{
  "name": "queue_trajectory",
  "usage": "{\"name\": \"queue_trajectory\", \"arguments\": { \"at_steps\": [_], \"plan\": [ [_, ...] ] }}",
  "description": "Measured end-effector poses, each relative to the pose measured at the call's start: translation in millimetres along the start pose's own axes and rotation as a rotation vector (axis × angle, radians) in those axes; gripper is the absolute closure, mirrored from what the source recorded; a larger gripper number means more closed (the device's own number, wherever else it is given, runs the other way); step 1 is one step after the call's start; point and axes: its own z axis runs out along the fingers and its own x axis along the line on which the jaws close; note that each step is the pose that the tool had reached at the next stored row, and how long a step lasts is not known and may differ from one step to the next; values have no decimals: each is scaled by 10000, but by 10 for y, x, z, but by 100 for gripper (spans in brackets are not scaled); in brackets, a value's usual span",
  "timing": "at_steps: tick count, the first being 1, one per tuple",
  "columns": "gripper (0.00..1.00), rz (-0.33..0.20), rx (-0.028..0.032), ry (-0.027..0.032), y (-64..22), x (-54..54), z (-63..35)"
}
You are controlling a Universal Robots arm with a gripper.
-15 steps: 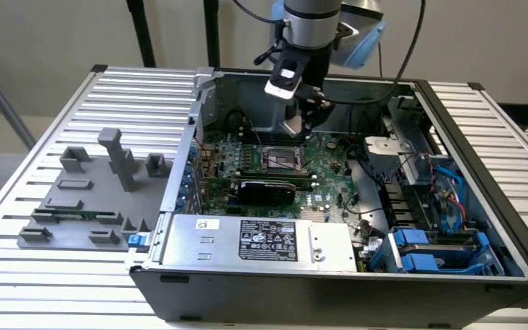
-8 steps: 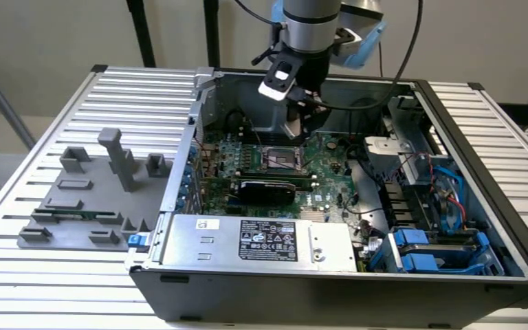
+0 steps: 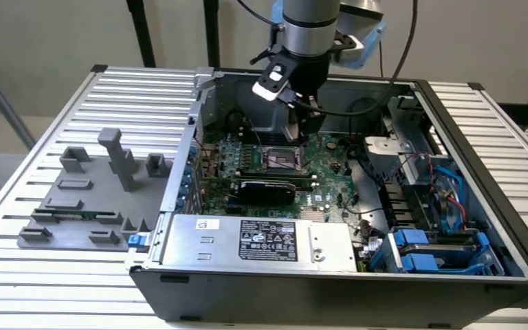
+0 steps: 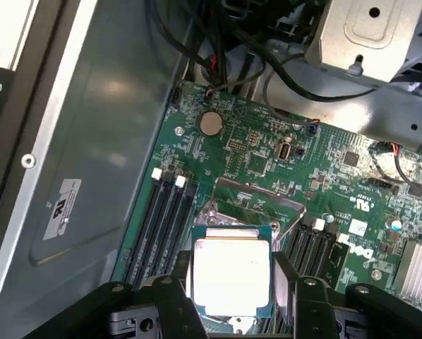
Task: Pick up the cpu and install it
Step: 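Place the cpu into insertion slot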
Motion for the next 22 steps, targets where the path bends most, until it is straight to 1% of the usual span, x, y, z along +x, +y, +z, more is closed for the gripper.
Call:
{"name": "queue_trajectory", "arguments": {
  "at_steps": [3, 9, 10, 12, 14, 17, 20, 22],
  "plan": [
    [46, 513, 29, -34, -2, -1, 21],
    [46, 1468, 130, -88, -6, -3, 58],
    [46, 1607, 154, -94, -6, -3, 63],
    [46, 1847, 221, -98, -7, -3, 73],
    [46, 1995, 304, -95, -9, -3, 84],
    [46, 2089, 413, -84, -24, -3, 102],
    [46, 2137, 474, -78, -55, 3, 130],
    [46, 2170, 492, -79, -81, 9, 154]
  ]
}}
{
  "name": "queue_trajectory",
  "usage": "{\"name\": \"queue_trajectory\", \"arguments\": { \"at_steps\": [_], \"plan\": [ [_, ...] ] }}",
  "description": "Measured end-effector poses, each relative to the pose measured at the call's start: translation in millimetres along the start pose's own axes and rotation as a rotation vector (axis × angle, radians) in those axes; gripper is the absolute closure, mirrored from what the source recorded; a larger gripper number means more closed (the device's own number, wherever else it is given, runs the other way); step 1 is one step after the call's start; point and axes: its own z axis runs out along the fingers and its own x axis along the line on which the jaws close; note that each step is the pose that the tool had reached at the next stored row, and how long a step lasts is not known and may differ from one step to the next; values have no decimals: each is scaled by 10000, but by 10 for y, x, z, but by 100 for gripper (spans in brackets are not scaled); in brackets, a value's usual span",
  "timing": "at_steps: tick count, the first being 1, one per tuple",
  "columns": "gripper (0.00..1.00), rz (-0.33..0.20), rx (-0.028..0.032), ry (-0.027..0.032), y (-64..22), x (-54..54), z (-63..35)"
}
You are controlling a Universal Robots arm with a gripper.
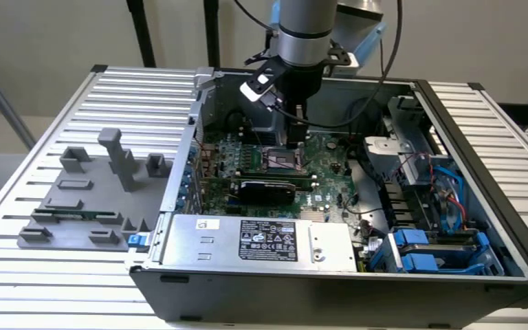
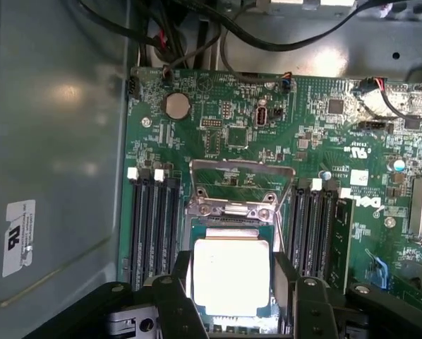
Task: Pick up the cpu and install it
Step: 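Place the cpu into insertion slot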
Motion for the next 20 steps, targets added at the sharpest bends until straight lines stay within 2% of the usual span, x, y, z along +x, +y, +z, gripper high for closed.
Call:
{"name": "queue_trajectory", "arguments": {
  "at_steps": [9, 20],
  "plan": [
    [46, 212, 7, -31, -111, -3, 136],
    [46, 672, -14, -43, -119, -8, 249]
  ]
}}
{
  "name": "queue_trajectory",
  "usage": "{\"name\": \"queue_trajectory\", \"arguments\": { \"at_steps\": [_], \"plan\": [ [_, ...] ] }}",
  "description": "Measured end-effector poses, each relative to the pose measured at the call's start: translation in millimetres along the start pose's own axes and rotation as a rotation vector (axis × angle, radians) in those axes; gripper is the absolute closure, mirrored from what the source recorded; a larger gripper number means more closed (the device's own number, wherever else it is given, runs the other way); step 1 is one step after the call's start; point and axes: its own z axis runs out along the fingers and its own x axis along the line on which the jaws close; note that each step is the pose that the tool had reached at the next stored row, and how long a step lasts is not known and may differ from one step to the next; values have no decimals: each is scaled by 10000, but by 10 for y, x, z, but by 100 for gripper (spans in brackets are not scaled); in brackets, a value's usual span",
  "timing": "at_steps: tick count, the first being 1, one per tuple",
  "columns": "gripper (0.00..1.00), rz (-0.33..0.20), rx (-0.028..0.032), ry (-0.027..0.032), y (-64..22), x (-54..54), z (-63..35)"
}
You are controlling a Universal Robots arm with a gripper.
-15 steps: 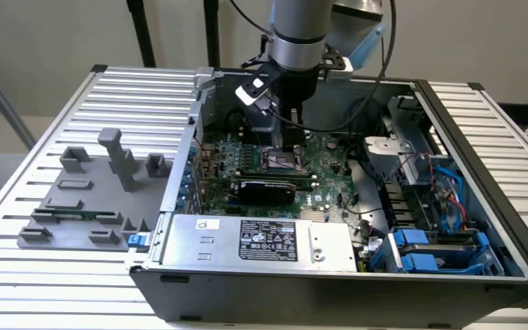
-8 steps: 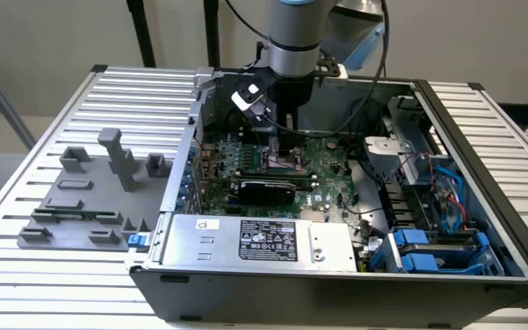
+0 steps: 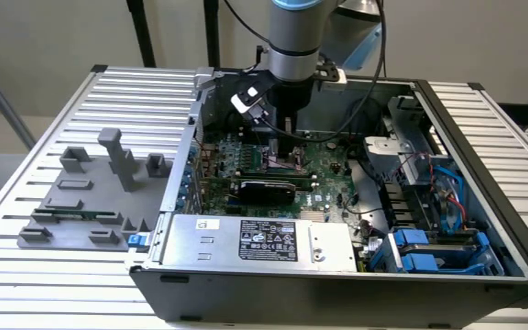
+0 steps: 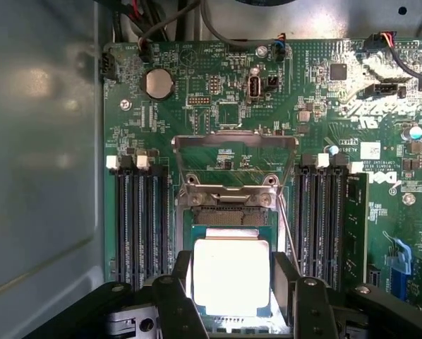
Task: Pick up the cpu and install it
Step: 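Place the cpu into insertion slot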
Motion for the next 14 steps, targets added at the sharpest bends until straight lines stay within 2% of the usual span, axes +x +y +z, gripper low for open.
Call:
{"name": "queue_trajectory", "arguments": {
  "at_steps": [5, 12, 14],
  "plan": [
    [46, 2, -1, -19, -2, -3, 73],
    [46, -5, -6, -203, -3, -6, 131],
    [46, -6, -5, -212, -3, -6, 132]
  ]
}}
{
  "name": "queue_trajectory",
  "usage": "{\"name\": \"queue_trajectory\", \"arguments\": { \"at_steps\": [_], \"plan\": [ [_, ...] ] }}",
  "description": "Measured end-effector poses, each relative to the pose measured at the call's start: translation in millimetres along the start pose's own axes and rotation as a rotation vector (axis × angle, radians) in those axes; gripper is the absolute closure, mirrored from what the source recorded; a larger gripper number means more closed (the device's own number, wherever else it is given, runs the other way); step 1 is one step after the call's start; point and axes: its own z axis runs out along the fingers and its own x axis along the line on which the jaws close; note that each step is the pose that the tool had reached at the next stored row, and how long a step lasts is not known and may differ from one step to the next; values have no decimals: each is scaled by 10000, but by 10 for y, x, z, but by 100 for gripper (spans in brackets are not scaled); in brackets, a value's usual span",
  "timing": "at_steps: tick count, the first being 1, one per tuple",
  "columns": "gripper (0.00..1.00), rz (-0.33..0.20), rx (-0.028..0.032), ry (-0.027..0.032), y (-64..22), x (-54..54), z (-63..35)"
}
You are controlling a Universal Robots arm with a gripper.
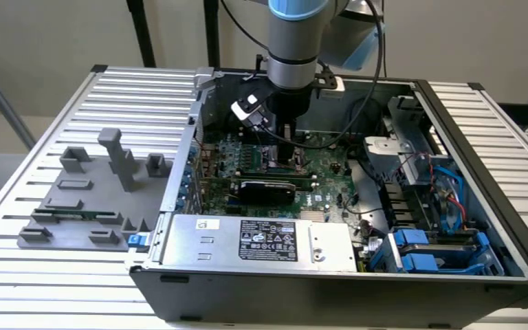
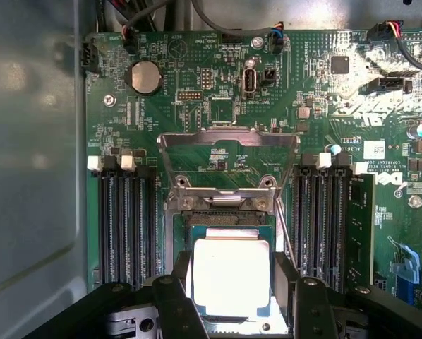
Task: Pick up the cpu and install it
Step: 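Place the cpu into insertion slot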
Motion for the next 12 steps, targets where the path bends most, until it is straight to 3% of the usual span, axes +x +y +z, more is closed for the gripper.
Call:
{"name": "queue_trajectory", "arguments": {
  "at_steps": [6, 12],
  "plan": [
    [46, 0, -3, -5, 0, 1, 8],
    [46, -2, -4, -72, 5, 23, 37]
  ]
}}
